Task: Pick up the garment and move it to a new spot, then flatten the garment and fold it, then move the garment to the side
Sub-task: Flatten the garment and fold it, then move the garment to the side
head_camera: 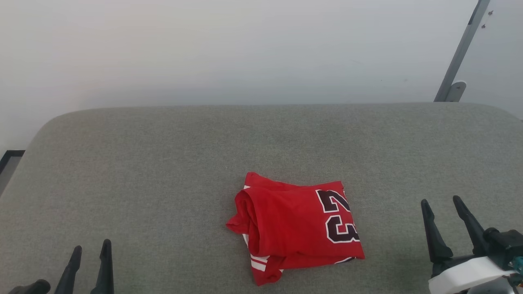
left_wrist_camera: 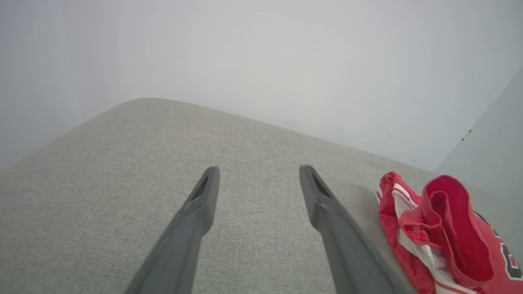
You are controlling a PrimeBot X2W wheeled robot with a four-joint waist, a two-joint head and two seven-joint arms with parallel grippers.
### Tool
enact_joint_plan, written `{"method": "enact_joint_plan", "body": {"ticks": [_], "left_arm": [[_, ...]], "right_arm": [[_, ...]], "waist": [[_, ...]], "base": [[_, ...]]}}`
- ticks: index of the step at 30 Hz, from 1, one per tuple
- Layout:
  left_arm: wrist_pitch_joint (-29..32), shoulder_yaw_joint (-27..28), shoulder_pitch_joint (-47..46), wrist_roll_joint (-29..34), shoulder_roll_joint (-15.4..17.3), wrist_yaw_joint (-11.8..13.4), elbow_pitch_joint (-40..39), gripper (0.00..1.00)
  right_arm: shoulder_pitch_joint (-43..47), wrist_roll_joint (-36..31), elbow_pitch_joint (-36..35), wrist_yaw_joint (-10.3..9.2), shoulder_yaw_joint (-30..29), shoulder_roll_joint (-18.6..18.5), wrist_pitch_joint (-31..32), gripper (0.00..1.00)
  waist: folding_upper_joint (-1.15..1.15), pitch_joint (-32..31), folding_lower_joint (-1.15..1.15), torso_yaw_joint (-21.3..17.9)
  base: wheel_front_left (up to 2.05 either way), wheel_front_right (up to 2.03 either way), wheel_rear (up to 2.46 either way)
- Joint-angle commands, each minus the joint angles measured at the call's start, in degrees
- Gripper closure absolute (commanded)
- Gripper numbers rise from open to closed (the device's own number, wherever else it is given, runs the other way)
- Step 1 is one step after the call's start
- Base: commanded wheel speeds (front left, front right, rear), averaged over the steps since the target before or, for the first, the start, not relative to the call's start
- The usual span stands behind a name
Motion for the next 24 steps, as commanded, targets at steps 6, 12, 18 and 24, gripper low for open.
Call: {"method": "enact_joint_plan", "body": {"ticks": [6, 12, 18, 24], "left_arm": [[-0.25, -0.19, -0.09, -0.63, -0.23, -0.13, 0.02, 0.00], [-0.25, -0.19, 0.16, -0.62, -0.38, -0.13, -0.02, 0.00], [-0.25, -0.26, 0.33, -0.32, -0.45, -0.13, -0.25, 0.00], [-0.25, -0.54, 0.09, -0.04, -0.61, -0.13, -0.25, 0.00]], "right_arm": [[0.50, -0.21, 0.36, -0.06, 0.19, 0.08, -0.26, 0.00], [0.48, -0.28, 0.44, -0.06, 0.49, 0.13, -0.26, 0.00], [0.65, -0.45, 0.42, -0.06, 0.66, 0.08, -0.26, 0.00], [0.48, -0.41, 1.33, -0.06, 2.38, -0.31, -0.26, 0.00]], "waist": [[0.00, -0.03, 0.00, 0.07], [0.00, -0.05, 0.00, 0.10], [0.00, 0.05, 0.00, 0.25], [0.00, 0.28, 0.00, 1.06]], "base": [[0.00, 0.00, 0.00], [0.00, 0.00, 0.00], [0.00, 0.00, 0.00], [0.00, 0.00, 0.00]]}}
